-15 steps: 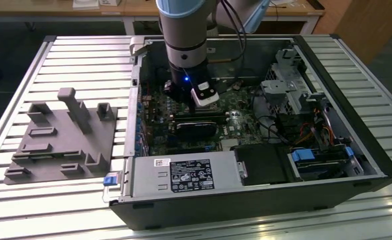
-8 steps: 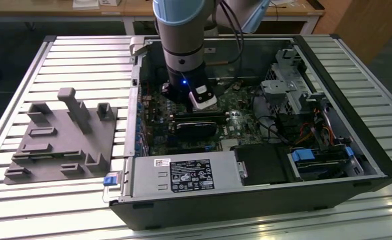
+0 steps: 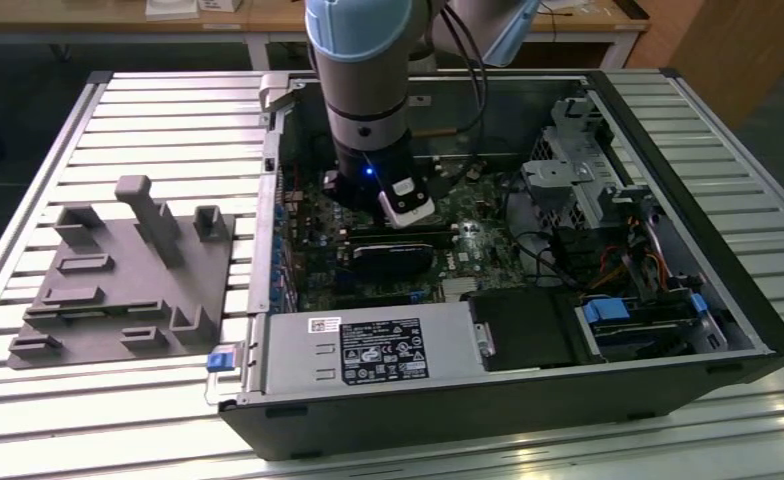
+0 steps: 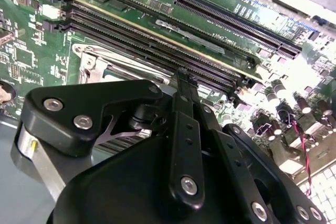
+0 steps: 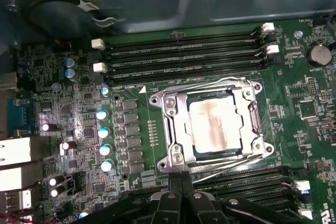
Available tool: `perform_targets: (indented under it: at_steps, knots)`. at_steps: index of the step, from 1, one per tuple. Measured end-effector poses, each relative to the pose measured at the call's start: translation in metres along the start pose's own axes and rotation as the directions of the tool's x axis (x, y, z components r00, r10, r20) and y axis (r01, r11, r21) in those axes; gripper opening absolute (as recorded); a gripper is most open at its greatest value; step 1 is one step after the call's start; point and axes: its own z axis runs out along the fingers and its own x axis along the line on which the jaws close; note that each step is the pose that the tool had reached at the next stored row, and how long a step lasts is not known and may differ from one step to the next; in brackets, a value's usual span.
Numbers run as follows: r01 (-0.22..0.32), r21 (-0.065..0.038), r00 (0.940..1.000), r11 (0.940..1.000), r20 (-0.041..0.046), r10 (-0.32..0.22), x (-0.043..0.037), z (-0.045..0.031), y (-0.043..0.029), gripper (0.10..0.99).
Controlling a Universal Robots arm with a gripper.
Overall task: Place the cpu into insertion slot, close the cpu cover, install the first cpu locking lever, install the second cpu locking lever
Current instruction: 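Install the second cpu locking lever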
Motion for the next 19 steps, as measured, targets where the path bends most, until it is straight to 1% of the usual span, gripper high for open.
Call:
perform_targets:
  at_steps: [5,6,9,16,19]
  knots:
    - [0.007,-0.019,1.0,0.9998,-0.0039,-0.007,0.0011,0.0015,-0.0042,0.106]
    - [0.008,-0.025,1.0,0.9996,-0.0051,-0.008,0.0015,0.0018,-0.0049,0.106]
    - [0.011,-0.051,0.9999,0.9986,-0.0094,-0.012,0.0024,0.0024,-0.0065,0.106]
    - [0.014,-0.087,0.9998,0.9961,-0.0151,-0.015,0.0025,0.0021,-0.0133,0.106]
    - [0.015,-0.109,0.9997,0.994,-0.0185,-0.017,0.0028,0.0031,-0.0153,0.106]
